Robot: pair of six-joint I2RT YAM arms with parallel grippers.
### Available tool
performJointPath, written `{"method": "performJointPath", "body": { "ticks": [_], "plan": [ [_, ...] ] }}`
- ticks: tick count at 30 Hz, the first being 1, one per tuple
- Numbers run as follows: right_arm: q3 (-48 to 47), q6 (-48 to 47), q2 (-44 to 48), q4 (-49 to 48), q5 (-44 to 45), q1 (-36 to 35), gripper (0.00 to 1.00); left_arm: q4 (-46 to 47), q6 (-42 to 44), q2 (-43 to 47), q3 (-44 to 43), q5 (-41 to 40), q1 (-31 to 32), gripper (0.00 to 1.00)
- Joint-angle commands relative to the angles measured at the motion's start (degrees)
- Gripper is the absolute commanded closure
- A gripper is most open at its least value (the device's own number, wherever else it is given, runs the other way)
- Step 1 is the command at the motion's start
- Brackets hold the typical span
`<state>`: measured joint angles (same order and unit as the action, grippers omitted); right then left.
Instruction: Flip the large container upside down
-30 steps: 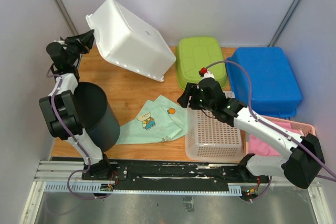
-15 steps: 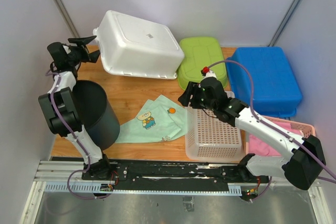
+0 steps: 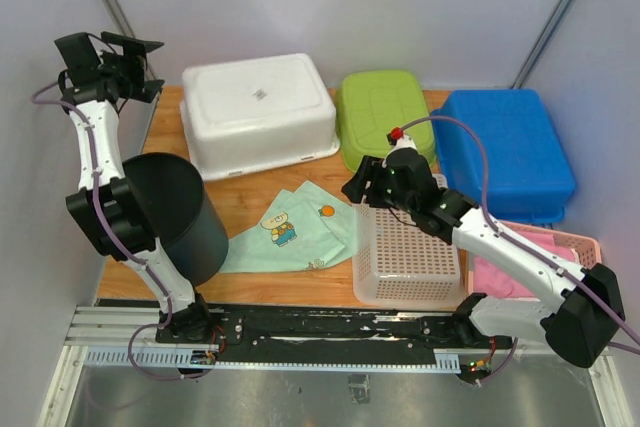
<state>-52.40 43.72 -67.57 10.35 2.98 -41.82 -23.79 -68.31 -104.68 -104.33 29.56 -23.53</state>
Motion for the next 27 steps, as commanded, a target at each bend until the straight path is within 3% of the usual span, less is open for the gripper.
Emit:
{"method": "performJointPath", "body": {
  "ticks": [1, 11, 17, 22, 27],
  "plan": [
    [1.00, 0.75, 1.51, -0.16, -0.04, 0.78, 0.38, -15.65, 9.10, -2.13, -7.78, -8.63, -0.31, 0.01],
    [0.10, -0.49, 1.78, 1.36, -0.34, 0.79, 0.38, -15.35, 23.22, 2.67, -11.20, -8.96, 0.78, 0.01],
    [-5.67, -7.13, 2.16, 10.25, 4.94, 0.86, 0.37, -13.75, 34.88, 9.54, -9.26, -5.93, 8.29, 0.01],
    [-14.63, -15.59, 3.92, 20.48, 15.85, 0.91, 0.32, -13.78, 44.10, 14.62, -7.54, -5.56, 20.32, 0.01],
    [-20.32, -16.75, 5.74, 29.74, 39.21, 1.20, 0.22, -13.56, 51.19, 21.71, -0.43, -9.33, 33.71, 0.01]
  ]
}}
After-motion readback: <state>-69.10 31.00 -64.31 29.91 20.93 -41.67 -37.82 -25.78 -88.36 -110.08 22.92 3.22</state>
